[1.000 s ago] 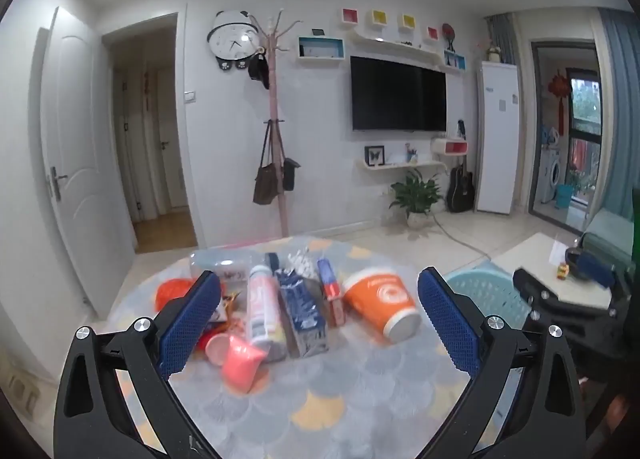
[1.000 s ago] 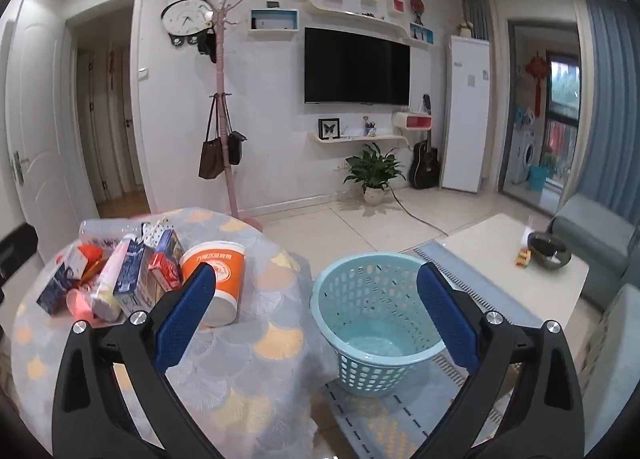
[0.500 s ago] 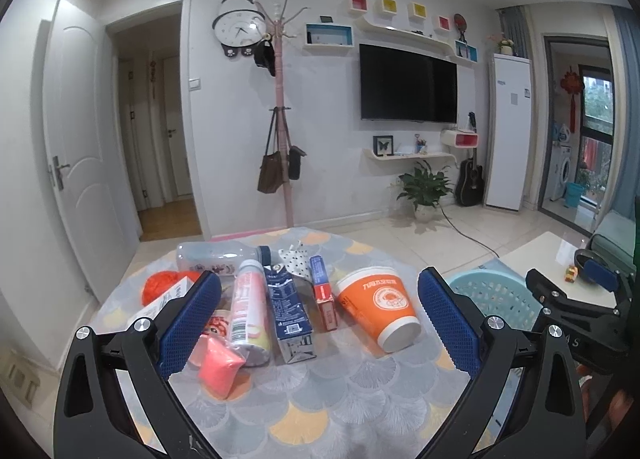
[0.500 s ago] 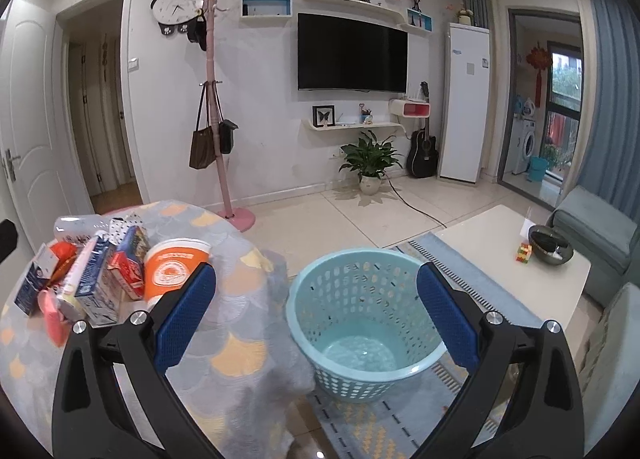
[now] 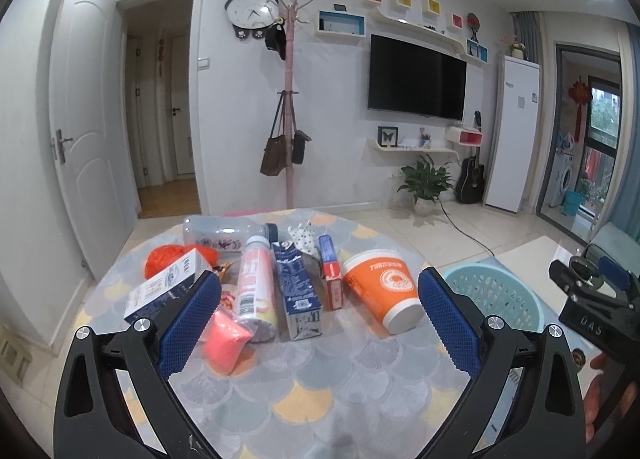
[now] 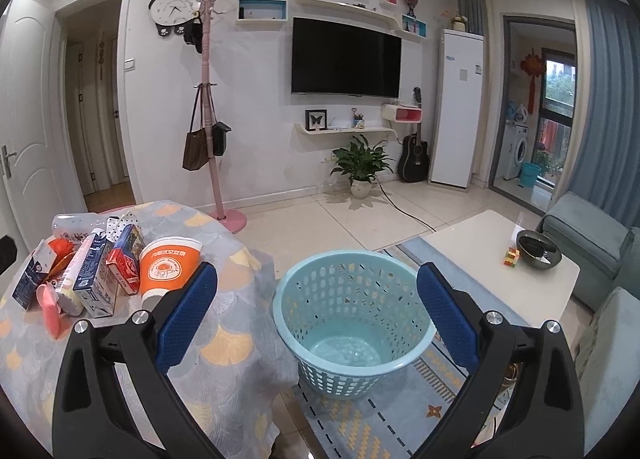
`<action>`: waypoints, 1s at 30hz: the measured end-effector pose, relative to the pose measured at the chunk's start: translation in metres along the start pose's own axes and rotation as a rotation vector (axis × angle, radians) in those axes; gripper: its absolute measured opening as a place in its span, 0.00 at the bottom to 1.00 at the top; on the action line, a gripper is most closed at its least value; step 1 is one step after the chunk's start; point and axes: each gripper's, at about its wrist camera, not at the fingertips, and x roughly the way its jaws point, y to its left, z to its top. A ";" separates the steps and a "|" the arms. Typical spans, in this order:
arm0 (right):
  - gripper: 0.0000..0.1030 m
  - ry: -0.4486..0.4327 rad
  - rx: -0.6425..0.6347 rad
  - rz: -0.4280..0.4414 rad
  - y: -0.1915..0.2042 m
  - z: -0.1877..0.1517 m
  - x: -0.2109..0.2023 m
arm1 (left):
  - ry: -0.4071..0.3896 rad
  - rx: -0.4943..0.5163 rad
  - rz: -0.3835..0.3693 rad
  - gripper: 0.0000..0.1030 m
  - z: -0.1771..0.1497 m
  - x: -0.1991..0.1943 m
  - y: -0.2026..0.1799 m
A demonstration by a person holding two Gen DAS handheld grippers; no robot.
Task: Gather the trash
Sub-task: 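Move both tools toward the trash items on the table, then grasp the white milk carton with left tool while right tool grasps orange paper cup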
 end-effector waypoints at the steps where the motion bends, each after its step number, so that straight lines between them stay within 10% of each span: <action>1: 0.90 -0.001 0.002 -0.004 0.001 0.000 -0.001 | 0.007 0.002 -0.017 0.93 -0.001 -0.001 0.002; 12: 0.89 -0.034 0.009 -0.018 0.015 0.002 -0.024 | 0.017 0.000 -0.083 0.93 -0.017 -0.005 0.034; 25: 0.89 -0.009 -0.013 0.050 0.062 0.009 -0.016 | 0.030 -0.085 0.004 0.93 -0.013 0.002 0.122; 30: 0.70 0.010 -0.051 0.101 0.083 0.012 -0.003 | 0.042 -0.016 -0.023 0.93 -0.001 0.025 0.163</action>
